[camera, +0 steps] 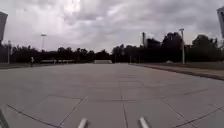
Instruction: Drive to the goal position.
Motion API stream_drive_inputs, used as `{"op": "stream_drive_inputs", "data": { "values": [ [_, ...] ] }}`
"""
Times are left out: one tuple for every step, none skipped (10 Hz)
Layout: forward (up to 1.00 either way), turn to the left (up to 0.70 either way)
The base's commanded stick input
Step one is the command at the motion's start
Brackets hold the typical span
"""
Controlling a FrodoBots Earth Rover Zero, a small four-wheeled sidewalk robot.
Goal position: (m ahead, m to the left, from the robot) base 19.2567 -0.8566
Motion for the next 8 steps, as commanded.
{"op": "stream_drive_inputs", "data": {
  "values": [
    [0.70,0.00],
    [0.70,0.00],
    [0.70,0.00],
    [0.70,0.00],
    [0.70,0.00],
    [0.70,0.00],
    [0.70,0.00],
    [0.70,0.00]
  ]
}}
